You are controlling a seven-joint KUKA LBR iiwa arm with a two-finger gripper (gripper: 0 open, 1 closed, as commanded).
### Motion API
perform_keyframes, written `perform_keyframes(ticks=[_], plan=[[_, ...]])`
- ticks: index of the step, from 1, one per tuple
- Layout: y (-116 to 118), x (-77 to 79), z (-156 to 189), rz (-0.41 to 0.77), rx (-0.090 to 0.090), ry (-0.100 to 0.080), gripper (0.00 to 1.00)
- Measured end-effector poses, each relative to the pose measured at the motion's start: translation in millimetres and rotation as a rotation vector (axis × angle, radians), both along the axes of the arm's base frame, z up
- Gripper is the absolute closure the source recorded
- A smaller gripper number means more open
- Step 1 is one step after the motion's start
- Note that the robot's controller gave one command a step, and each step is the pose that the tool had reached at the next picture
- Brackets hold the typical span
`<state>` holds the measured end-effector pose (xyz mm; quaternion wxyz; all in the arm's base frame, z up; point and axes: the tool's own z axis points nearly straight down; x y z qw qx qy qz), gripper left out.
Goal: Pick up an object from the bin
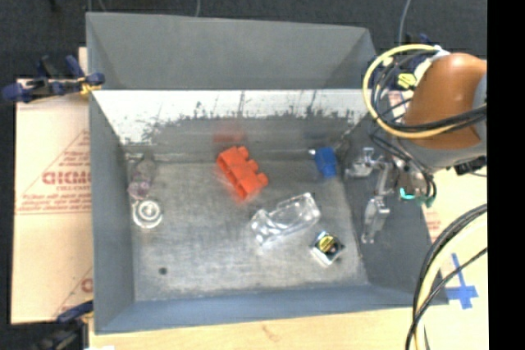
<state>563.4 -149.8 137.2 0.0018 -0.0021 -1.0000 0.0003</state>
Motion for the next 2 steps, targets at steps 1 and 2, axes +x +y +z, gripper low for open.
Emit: perform_keyframes(ticks=[1,2], plan=[[73.3,15.6,-63.5,0.159,-0.005,-0.013,0.00],[133.0,6.5,-34.7,0.166,0.003,-0.011,0.00]])
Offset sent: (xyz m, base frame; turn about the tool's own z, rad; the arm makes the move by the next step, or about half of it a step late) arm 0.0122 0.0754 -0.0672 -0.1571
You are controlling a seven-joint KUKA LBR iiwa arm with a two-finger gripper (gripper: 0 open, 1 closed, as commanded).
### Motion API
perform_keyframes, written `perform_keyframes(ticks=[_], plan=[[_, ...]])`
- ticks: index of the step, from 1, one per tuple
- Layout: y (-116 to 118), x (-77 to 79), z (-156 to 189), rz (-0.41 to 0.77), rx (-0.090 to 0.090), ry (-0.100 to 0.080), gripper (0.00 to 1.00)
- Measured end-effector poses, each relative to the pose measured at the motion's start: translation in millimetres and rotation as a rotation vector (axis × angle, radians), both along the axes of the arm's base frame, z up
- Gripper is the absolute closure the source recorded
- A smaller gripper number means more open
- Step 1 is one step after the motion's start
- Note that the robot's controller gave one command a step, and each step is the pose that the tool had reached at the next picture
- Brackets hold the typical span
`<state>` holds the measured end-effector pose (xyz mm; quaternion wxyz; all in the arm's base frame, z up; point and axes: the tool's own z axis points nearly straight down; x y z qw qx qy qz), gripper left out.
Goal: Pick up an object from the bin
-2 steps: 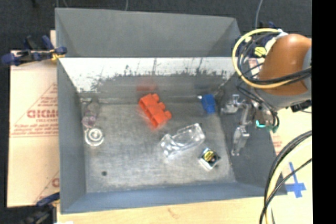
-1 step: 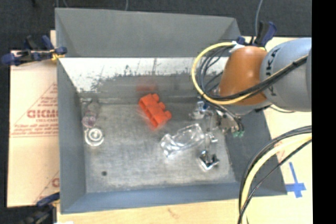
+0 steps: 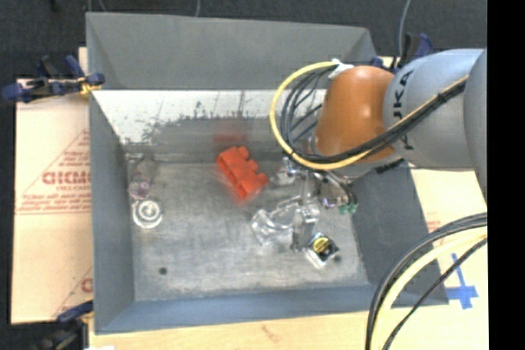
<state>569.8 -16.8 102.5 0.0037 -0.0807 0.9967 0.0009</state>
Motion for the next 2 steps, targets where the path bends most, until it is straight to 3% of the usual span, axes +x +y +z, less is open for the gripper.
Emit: perform_keyframes(ticks=[1,2], plan=[[15.3,-0.9,10.7,0.135,-0.003,-0.001,0.00],[9.5,-8.0,-28.7,0.311,-0.004,-0.007,0.00]])
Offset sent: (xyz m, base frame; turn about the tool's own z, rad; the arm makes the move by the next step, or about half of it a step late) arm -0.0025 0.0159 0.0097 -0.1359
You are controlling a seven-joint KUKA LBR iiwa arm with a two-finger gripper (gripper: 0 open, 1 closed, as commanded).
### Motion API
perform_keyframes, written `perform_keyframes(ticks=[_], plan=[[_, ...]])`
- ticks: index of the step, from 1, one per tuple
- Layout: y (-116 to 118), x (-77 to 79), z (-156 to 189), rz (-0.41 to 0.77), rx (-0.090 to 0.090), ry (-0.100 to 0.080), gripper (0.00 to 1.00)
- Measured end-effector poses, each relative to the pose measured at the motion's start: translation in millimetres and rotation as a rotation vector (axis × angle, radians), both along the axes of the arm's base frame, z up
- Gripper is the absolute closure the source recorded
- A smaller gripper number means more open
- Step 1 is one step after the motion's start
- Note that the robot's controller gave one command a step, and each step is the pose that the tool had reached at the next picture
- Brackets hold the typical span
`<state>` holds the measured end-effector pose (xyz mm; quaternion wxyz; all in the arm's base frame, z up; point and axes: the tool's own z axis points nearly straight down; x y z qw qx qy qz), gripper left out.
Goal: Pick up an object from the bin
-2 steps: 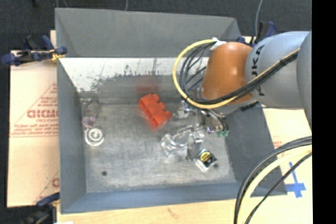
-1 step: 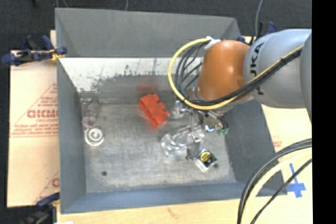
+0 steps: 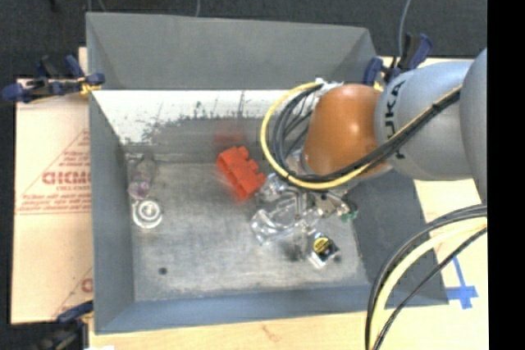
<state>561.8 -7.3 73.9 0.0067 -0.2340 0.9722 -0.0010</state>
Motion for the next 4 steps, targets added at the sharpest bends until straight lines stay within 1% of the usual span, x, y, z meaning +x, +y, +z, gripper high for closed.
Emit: perform_keyframes(ticks=[1,2,3,4], plan=[[-0.2,2.3,2.3,0.000,-0.001,0.005,0.00],[0.5,5.2,4.5,0.000,0.001,-0.005,1.00],[-0.4,5.9,16.7,0.000,-0.002,0.010,1.00],[-1.3,7.8,118.3,-0.005,-0.002,0.004,1.00]])
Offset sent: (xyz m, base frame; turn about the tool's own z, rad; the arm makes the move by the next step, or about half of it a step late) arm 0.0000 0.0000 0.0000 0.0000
